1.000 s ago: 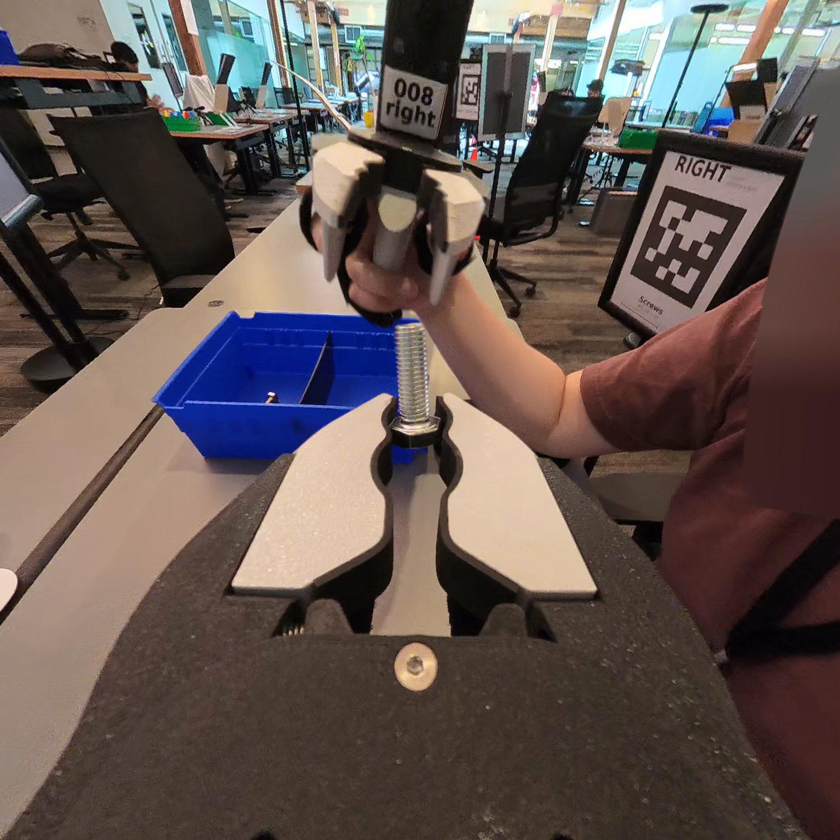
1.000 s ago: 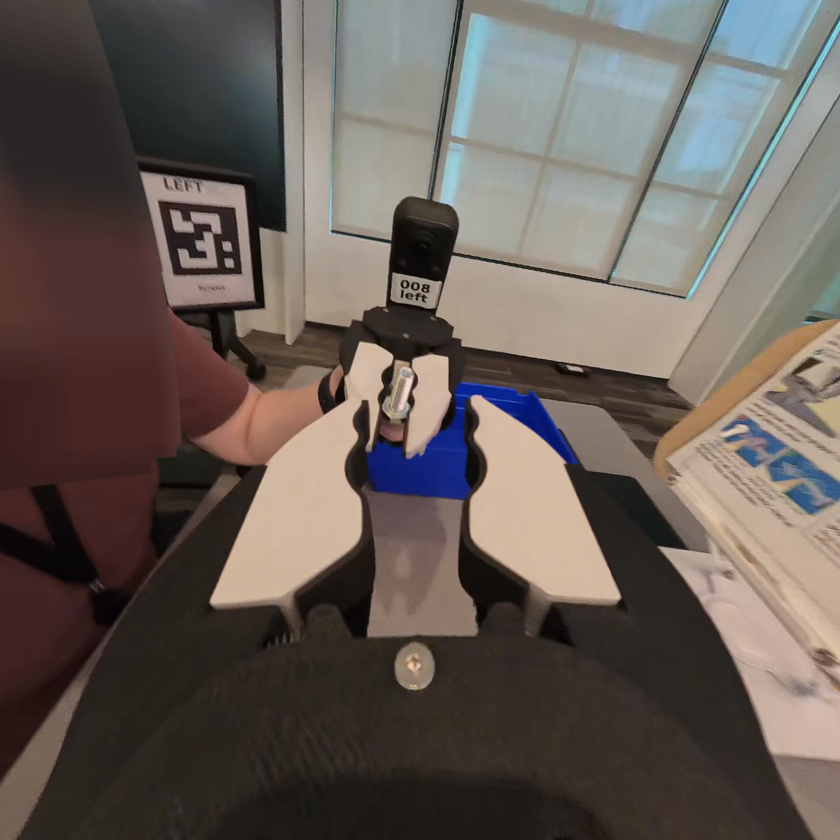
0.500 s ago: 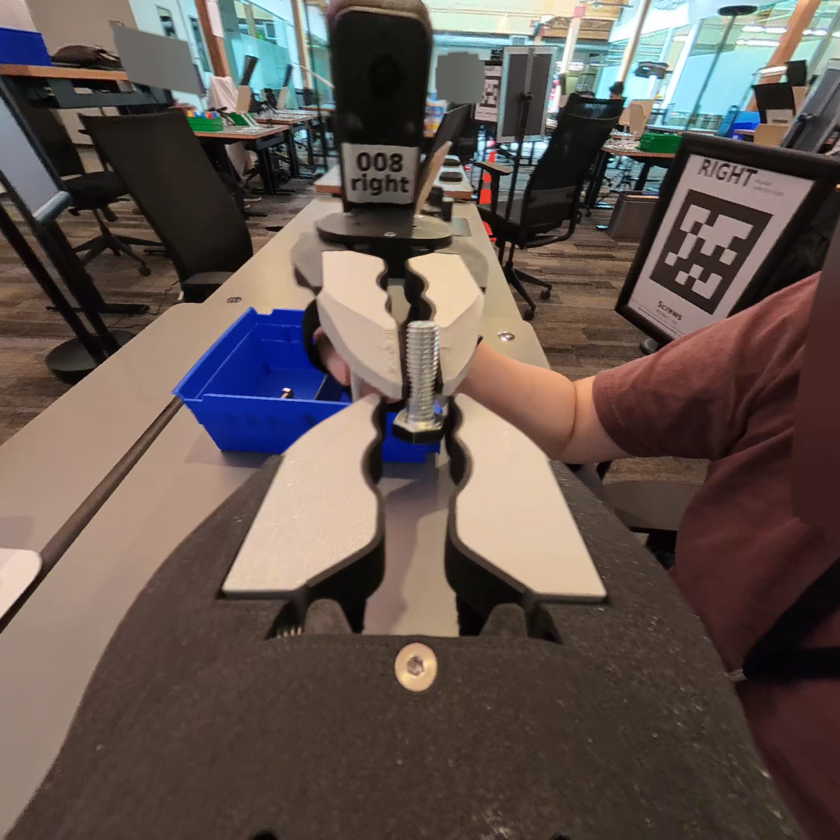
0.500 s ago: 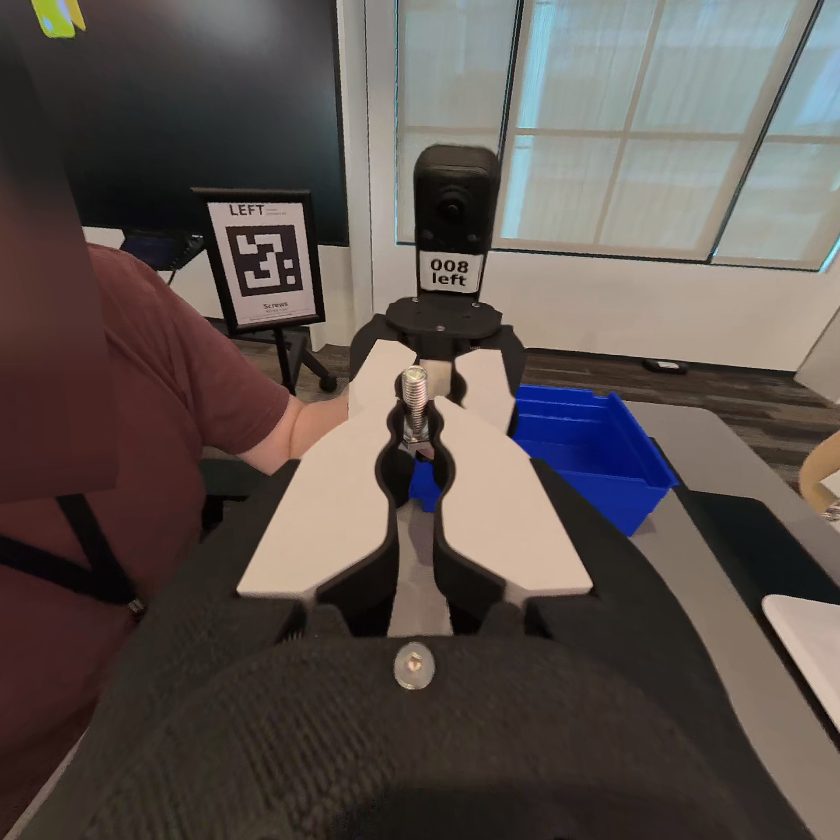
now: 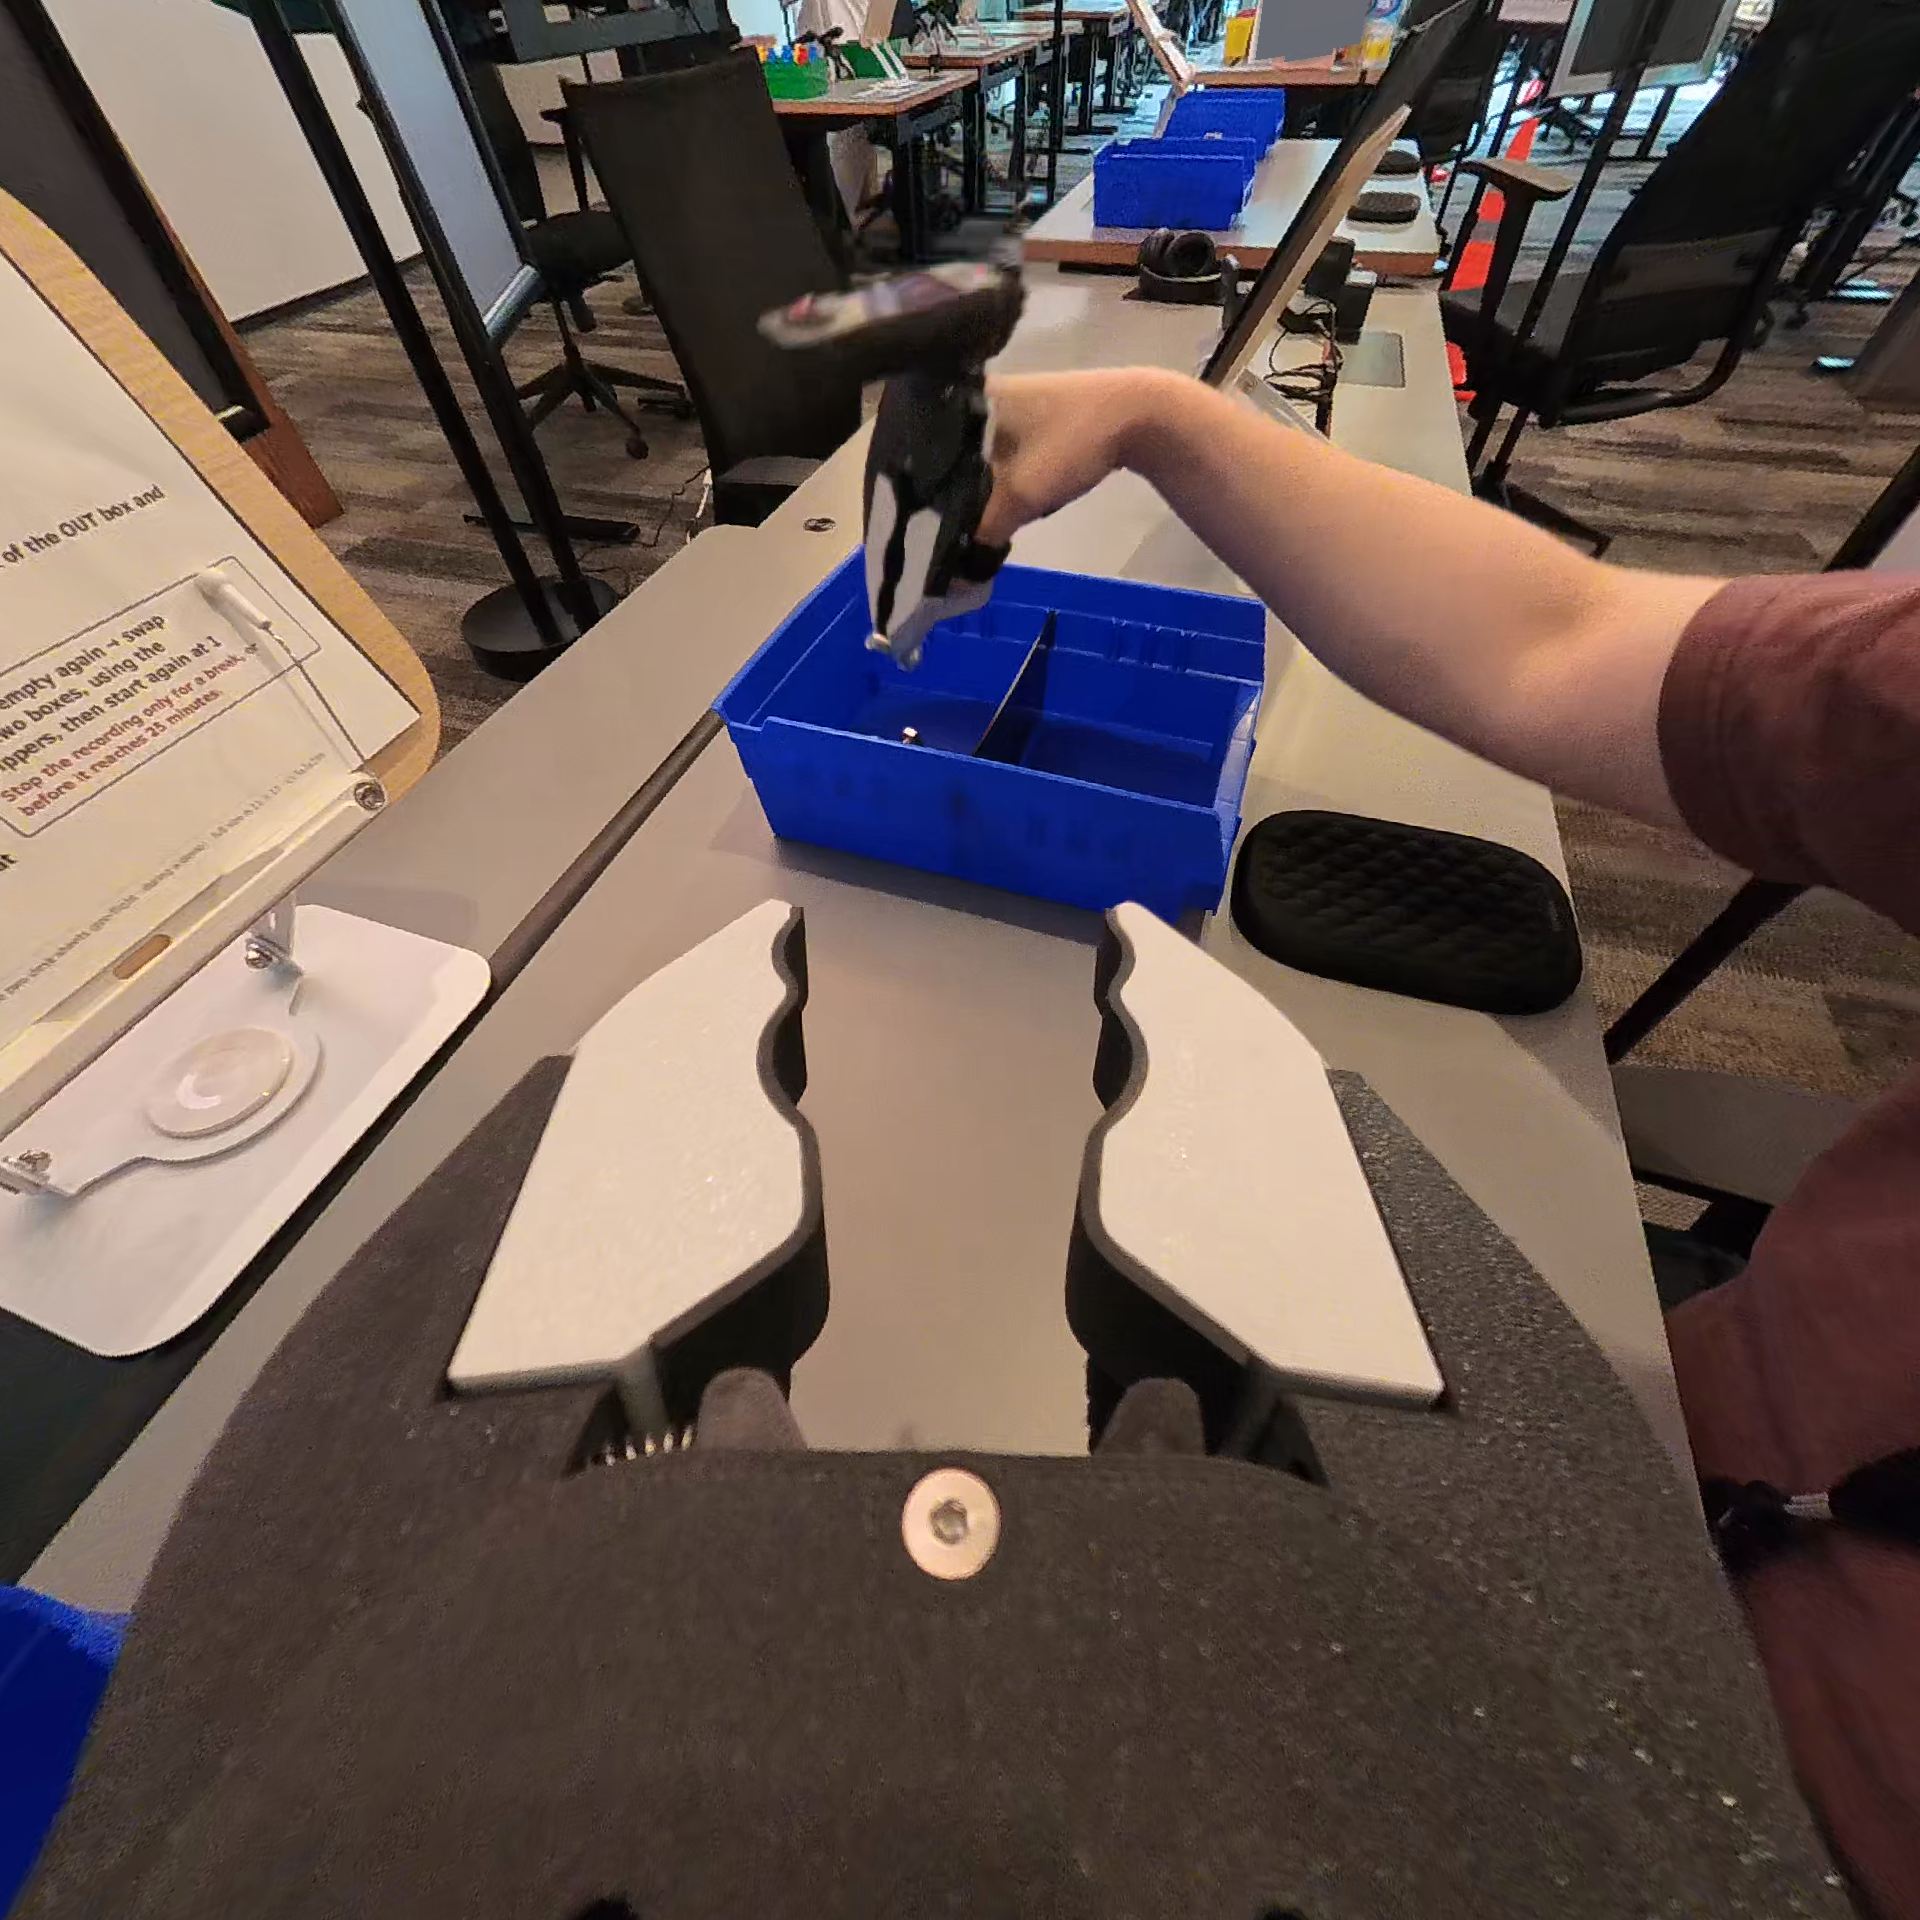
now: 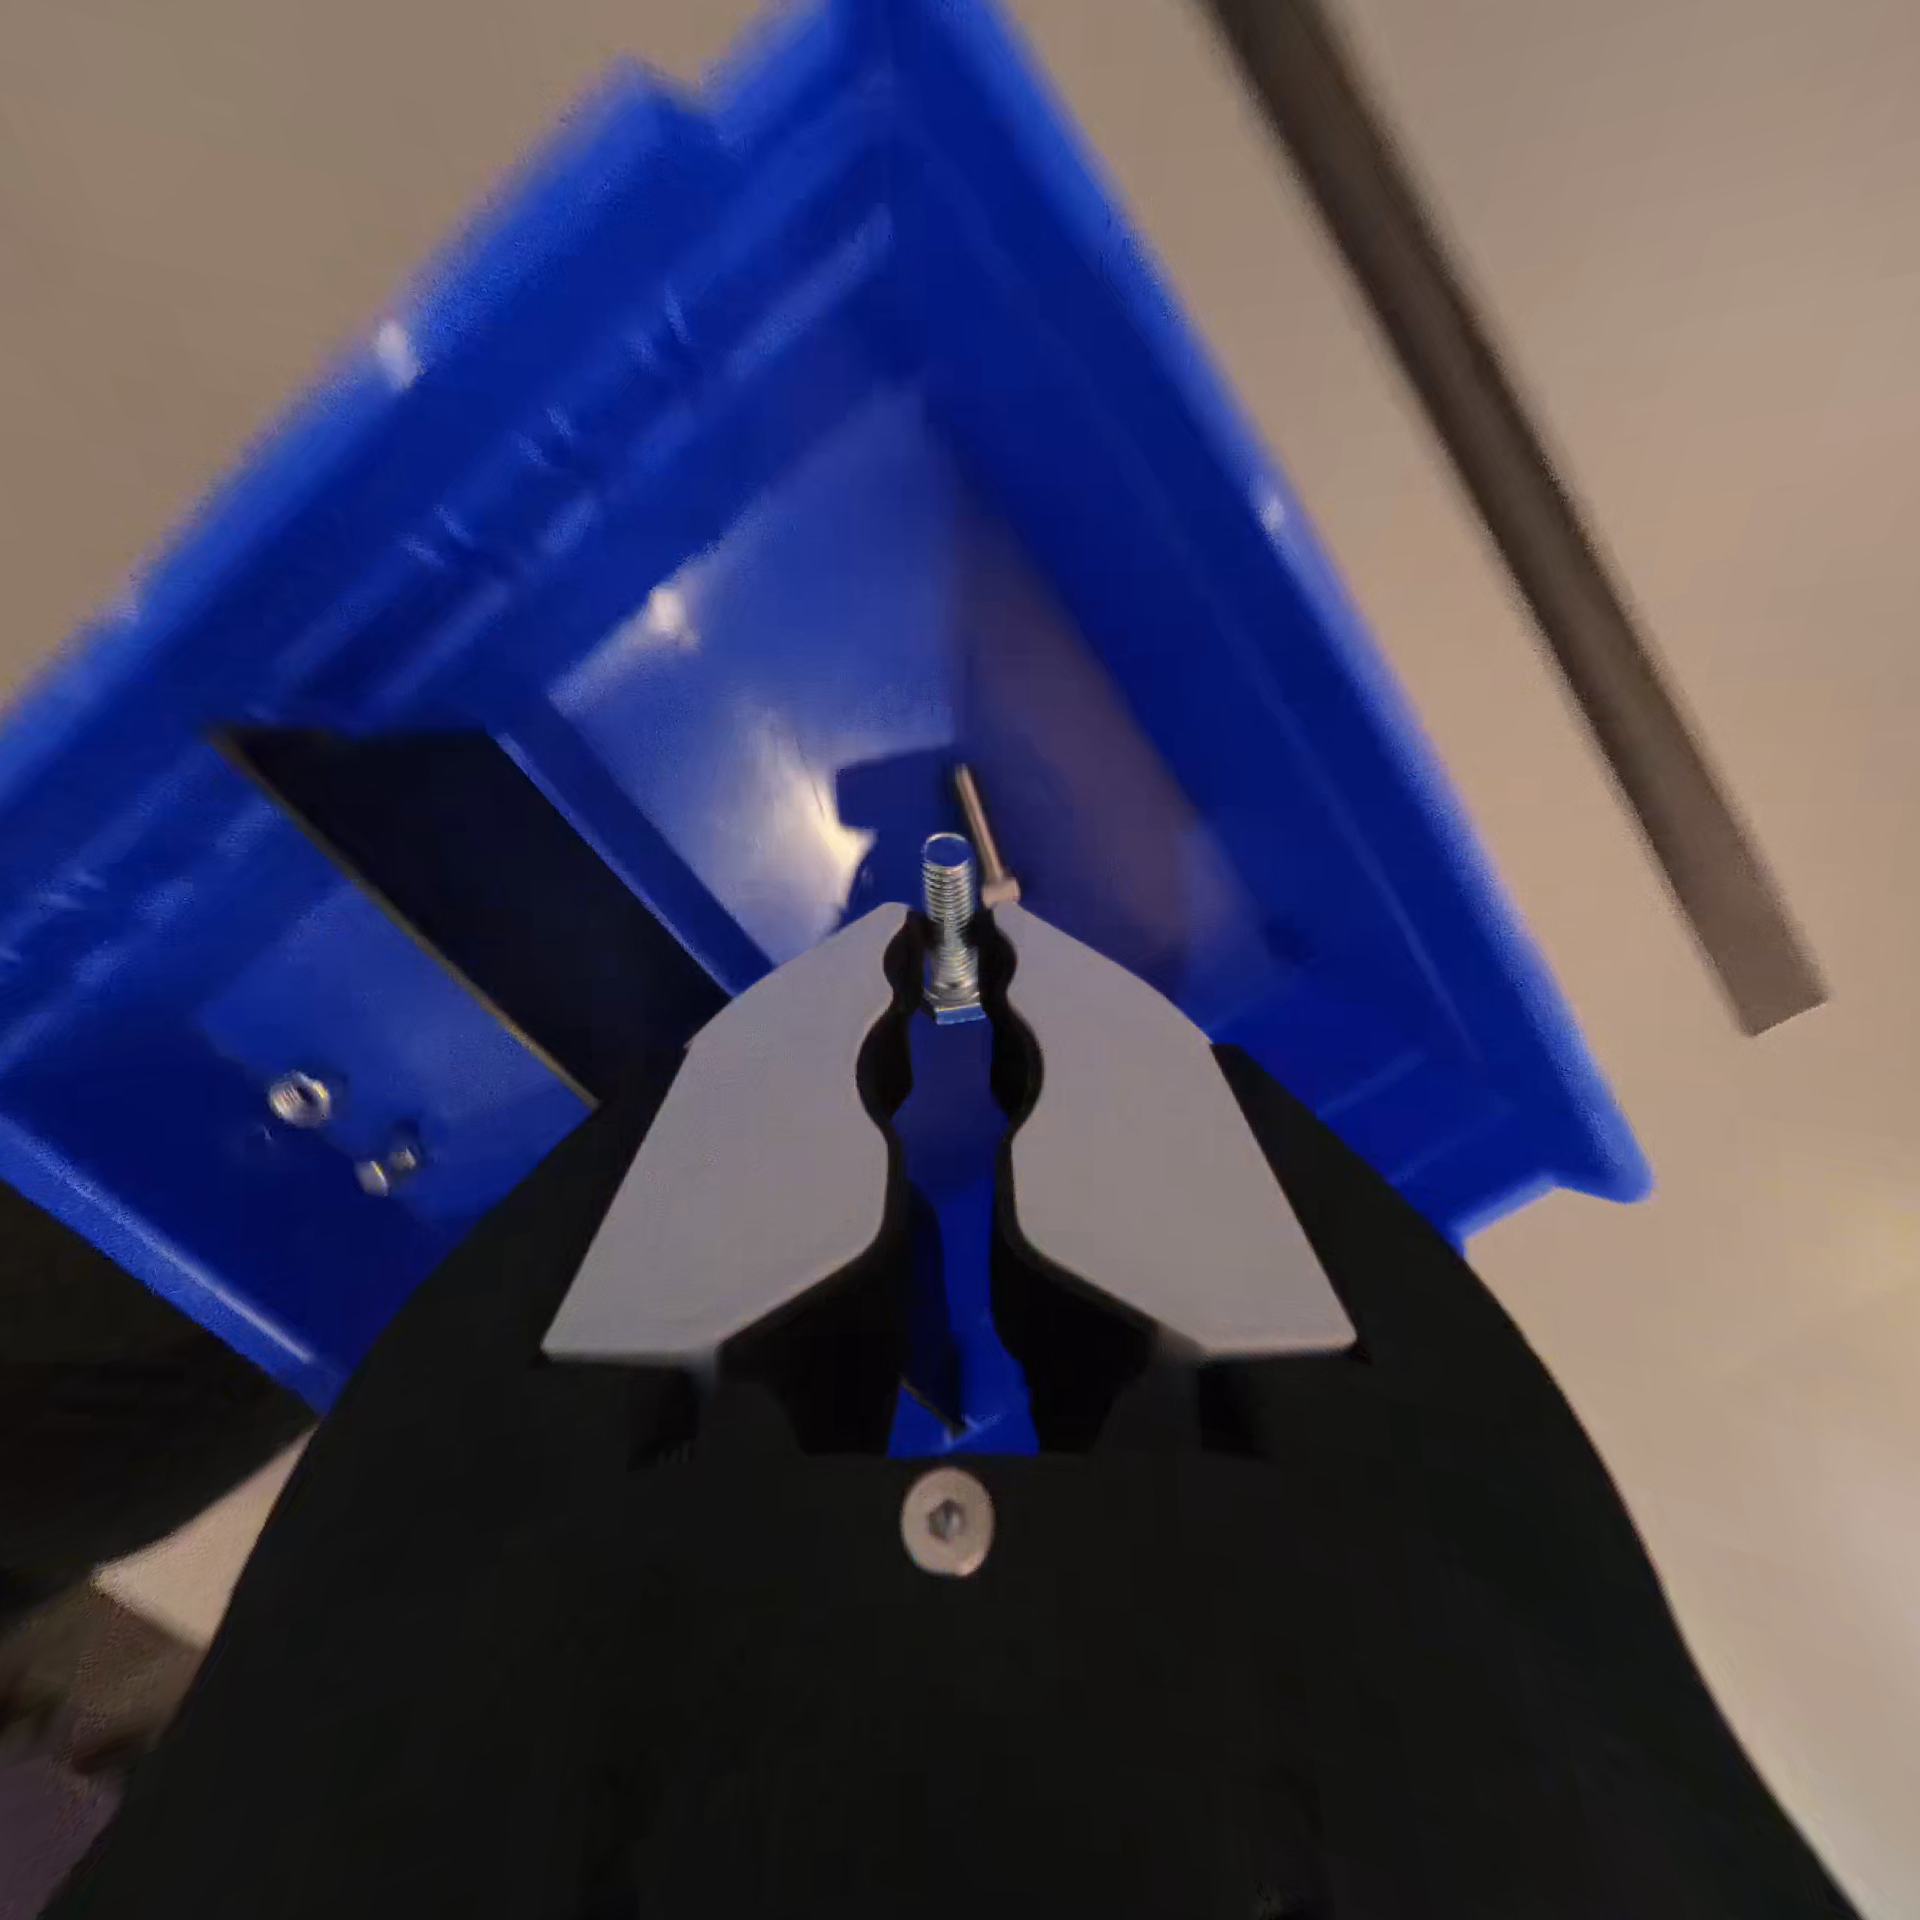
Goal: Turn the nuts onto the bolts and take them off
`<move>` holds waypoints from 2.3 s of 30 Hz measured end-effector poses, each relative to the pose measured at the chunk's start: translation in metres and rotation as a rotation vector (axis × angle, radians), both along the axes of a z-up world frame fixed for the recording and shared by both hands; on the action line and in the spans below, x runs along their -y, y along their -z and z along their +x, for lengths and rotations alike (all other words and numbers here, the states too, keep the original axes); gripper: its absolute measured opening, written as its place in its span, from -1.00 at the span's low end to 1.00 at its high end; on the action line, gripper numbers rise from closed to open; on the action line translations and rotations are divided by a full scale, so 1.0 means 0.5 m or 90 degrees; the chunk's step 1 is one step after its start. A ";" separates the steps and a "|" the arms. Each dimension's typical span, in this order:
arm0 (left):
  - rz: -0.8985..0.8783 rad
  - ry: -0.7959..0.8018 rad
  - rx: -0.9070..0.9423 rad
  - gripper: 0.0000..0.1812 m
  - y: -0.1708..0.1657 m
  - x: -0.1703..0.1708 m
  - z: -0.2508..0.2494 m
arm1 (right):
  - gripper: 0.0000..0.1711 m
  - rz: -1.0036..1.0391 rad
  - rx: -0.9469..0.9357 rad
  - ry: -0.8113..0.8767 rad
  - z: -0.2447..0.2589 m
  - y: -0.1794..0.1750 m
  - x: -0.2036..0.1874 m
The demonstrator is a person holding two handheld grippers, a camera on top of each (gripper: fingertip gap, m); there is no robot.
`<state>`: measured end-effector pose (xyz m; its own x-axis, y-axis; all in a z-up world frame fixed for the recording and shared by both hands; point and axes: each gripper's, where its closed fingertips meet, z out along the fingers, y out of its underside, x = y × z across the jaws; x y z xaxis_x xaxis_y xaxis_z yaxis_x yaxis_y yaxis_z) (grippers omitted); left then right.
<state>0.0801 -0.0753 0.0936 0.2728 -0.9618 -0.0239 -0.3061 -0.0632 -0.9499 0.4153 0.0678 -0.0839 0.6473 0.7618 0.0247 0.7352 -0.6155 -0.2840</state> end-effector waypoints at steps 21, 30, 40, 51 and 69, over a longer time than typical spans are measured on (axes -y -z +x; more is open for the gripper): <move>0.023 -0.112 -0.071 -0.42 0.001 -0.038 -0.114 | -0.56 0.174 -0.086 -0.058 -0.093 -0.085 0.002; -0.082 -0.429 -0.362 -0.50 0.152 -0.123 -0.426 | -0.56 0.478 -0.385 -0.039 -0.220 -0.383 0.137; -0.432 -0.571 -0.267 -0.63 0.320 -0.205 -0.495 | -0.50 0.444 -0.342 -0.018 -0.226 -0.319 0.119; -0.529 -0.668 -0.361 -0.66 0.440 -0.232 -0.520 | -0.46 0.414 -0.277 -0.031 -0.235 -0.277 0.106; -0.500 -0.666 -0.401 -0.89 0.447 -0.239 -0.541 | -0.47 0.437 -0.274 -0.020 -0.233 -0.291 0.100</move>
